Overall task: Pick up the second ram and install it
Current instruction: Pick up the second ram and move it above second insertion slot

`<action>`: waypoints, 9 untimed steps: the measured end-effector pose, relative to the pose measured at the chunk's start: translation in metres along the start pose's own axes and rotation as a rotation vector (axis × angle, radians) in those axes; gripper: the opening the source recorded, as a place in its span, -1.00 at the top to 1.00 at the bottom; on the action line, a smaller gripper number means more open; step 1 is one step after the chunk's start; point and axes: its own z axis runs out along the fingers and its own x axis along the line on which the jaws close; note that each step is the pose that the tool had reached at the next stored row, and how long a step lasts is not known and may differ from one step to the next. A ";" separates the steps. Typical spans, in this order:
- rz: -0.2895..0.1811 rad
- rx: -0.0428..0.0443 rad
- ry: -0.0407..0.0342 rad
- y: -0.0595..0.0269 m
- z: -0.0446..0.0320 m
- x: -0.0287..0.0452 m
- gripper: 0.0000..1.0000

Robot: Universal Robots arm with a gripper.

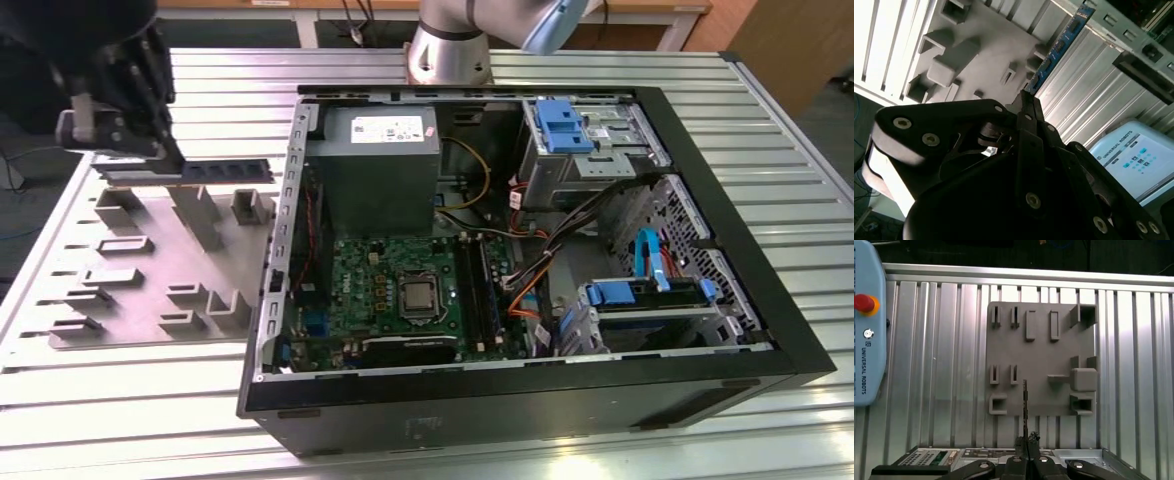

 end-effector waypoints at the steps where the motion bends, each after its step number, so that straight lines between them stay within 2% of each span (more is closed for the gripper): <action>1: 0.000 0.0000 -0.0001 -0.0045 -0.0002 0.0000 0.76; 9: 0.000 -0.0010 -0.0001 -0.0408 -0.0028 0.0002 0.76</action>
